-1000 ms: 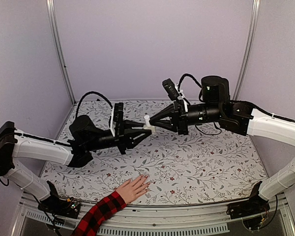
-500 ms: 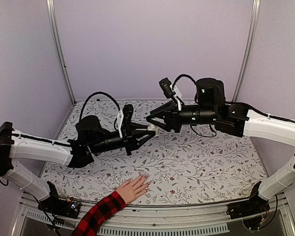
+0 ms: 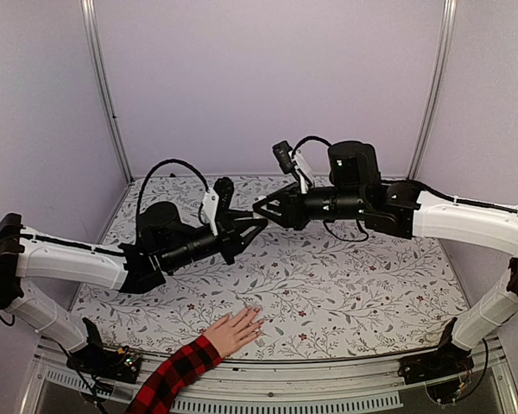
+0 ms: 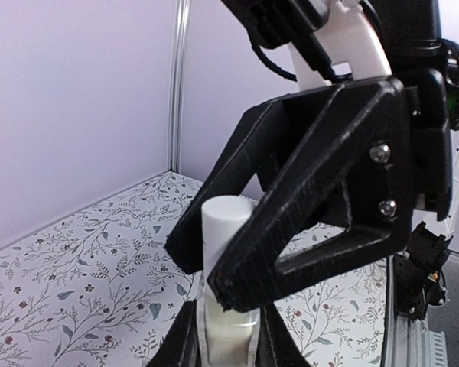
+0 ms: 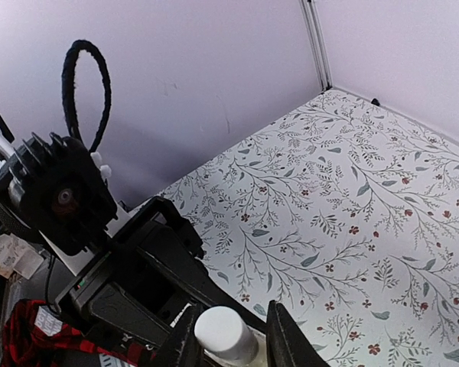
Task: Paint the nails
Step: Unscrew the nail polish bottle.
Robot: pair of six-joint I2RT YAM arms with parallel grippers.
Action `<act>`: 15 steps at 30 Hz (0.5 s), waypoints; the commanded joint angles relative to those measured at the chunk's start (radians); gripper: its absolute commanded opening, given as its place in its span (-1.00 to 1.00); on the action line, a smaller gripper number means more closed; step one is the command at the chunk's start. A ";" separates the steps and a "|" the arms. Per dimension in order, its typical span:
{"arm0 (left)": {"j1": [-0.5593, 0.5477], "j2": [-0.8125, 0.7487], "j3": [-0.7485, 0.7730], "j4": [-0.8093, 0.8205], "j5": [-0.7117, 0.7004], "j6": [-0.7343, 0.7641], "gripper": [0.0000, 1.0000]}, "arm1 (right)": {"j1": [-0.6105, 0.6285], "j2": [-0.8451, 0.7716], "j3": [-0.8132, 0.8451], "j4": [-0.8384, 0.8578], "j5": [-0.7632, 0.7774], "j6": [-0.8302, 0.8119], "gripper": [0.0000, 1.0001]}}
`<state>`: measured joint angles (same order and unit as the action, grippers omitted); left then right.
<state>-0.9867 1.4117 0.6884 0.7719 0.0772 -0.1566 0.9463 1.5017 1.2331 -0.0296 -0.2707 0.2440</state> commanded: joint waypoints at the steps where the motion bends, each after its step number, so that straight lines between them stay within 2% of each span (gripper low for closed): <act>1: -0.018 -0.006 0.031 0.007 -0.020 0.026 -1.00 | 0.000 0.026 0.041 0.007 -0.010 0.026 -0.51; 10: -0.021 0.003 0.043 -0.037 -0.025 0.037 -1.00 | 0.000 0.019 0.042 0.002 -0.001 0.015 -0.99; 15: -0.018 -0.005 0.032 -0.020 0.080 0.038 -1.00 | 0.000 -0.002 0.022 0.035 -0.074 -0.029 -1.00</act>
<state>-0.9882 1.4120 0.7025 0.7303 0.0509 -0.1749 0.9432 1.5124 1.2446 -0.0380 -0.2672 0.2039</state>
